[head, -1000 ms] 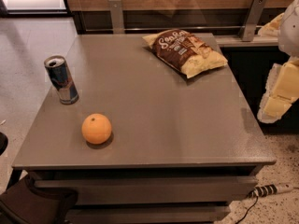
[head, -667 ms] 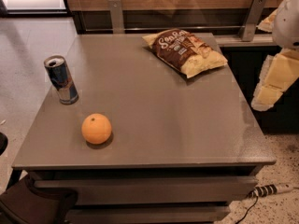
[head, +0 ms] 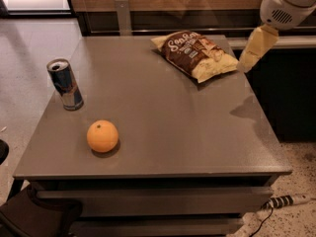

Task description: Move brown chip bag near orange

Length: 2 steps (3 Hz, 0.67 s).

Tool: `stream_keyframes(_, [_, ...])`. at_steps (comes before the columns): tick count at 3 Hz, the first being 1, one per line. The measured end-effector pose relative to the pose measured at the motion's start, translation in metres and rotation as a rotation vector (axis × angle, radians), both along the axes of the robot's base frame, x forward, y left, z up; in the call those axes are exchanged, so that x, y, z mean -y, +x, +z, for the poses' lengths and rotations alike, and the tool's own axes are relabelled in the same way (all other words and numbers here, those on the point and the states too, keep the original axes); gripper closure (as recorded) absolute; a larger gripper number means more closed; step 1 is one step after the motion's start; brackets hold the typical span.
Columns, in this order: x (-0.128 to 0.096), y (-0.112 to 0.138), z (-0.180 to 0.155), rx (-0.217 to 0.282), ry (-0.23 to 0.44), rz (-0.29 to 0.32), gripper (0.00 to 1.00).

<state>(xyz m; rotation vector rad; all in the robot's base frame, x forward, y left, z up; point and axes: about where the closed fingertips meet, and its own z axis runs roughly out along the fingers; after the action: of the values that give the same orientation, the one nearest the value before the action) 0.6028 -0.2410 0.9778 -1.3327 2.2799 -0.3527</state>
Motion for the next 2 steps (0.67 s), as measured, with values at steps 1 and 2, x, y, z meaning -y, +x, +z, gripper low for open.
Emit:
stream_keyframes(1, [0.009,0.058,-0.009,0.062,0.113,-0.086,0.00])
stream_keyframes(2, [0.012,0.102,-0.049,-0.005,0.348,-0.141,0.00])
